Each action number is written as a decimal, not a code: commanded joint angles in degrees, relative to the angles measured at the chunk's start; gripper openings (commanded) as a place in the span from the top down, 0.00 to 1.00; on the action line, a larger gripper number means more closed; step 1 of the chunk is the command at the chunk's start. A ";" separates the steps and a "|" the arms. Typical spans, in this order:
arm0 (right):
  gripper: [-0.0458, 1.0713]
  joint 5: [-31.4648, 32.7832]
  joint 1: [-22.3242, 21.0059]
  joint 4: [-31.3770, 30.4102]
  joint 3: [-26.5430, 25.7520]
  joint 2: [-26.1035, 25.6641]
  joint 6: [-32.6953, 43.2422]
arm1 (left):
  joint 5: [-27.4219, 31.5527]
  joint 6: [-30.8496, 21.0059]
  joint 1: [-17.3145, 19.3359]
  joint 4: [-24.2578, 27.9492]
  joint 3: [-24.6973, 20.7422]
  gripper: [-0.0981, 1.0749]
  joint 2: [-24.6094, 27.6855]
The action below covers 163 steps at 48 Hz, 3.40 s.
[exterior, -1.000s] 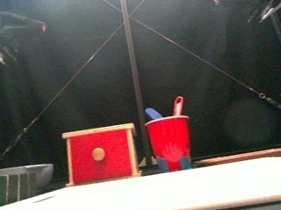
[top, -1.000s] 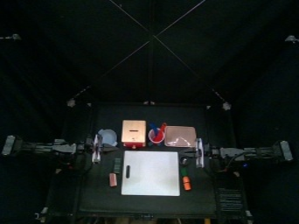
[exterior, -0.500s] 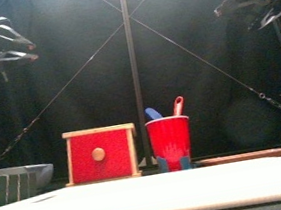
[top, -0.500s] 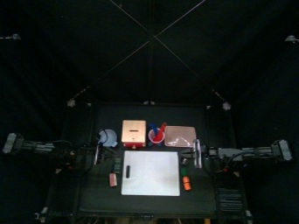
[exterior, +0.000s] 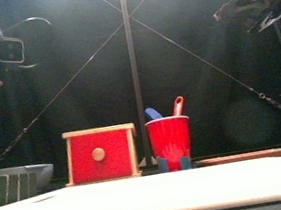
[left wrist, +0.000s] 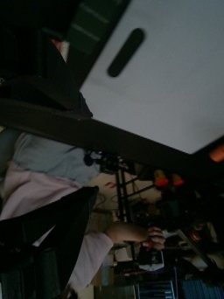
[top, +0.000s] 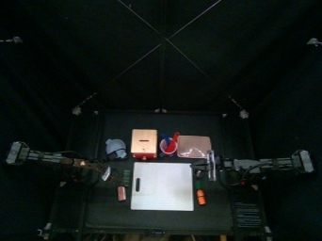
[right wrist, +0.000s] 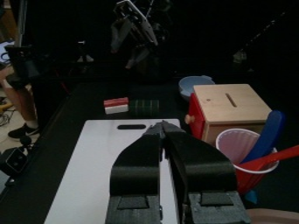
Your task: Grab salmon sushi
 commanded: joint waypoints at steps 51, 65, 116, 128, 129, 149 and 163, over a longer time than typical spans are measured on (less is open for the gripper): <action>0.94 -0.26 -0.62 -0.26 2.81 2.46 0.00 | 11.69 -61.17 -2.81 36.47 -1.14 0.11 10.02; 0.94 -0.26 -0.88 -0.26 2.99 2.55 -0.09 | 13.54 -80.24 -10.63 48.69 -5.27 0.11 15.64; 0.94 -0.18 -0.88 -0.09 3.69 3.43 0.00 | 26.02 -94.04 -16.79 54.58 -18.28 0.11 34.80; 0.94 -0.18 -0.79 -0.09 3.78 3.96 0.00 | 24.26 -95.19 -17.31 54.76 -18.63 0.11 35.51; 0.94 -0.18 -0.79 -0.09 3.78 3.96 0.00 | 23.82 -95.19 -17.49 54.67 -18.72 0.11 35.51; 0.94 -0.18 -0.62 0.18 4.04 3.96 0.00 | 31.11 -95.27 -18.63 54.76 -19.95 0.11 33.93; 0.94 -0.18 -0.53 0.26 3.96 4.04 0.09 | 31.90 -95.10 -19.16 52.82 -18.72 0.11 34.28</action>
